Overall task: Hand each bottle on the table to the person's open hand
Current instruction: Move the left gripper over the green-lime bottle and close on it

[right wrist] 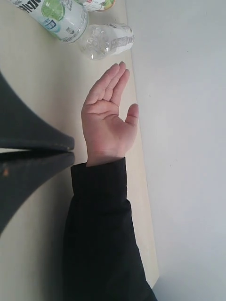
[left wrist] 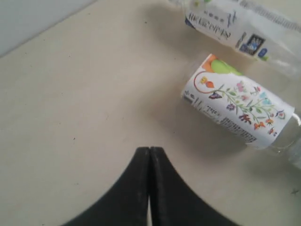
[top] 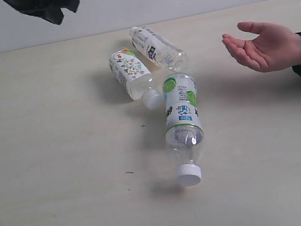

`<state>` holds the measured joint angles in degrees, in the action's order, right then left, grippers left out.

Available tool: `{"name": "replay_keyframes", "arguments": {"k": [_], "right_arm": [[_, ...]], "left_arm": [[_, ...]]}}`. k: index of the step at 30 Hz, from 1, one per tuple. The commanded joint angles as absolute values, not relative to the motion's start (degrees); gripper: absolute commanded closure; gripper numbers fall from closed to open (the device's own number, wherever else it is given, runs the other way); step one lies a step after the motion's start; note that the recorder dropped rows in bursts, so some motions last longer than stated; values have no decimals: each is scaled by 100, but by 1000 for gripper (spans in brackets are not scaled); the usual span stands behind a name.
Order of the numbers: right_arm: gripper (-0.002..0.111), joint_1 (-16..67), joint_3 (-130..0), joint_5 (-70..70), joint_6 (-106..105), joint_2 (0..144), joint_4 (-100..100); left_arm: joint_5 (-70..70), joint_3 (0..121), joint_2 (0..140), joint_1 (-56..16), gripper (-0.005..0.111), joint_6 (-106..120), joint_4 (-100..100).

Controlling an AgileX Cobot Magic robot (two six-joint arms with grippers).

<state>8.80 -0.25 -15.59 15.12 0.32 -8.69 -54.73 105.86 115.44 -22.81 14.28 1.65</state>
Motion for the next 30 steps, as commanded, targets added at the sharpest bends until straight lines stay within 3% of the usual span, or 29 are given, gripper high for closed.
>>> {"name": "replay_keyframes", "arguments": {"k": [1,8,15,22,30], "right_arm": [[108,899,0,-1511,1515,0,-892],[108,899,0,-1511,1515,0,-892],[108,899,0,-1511,1515,0,-892],[108,899,0,-1511,1515,0,-892],[108,899,0,-1511,1515,0,-892]], "left_arm": [[-5847,11233,11984,-2771,107,3091,-142],[-6588,11275,12311,-3210,107,6929,-96],[-6353,11275,12359,-3199,107,7766,-96],[-6127,11371,12359,-3221,107,4305,-115],[-6813,11826,12326,-3486,107,2149,-102]]}}
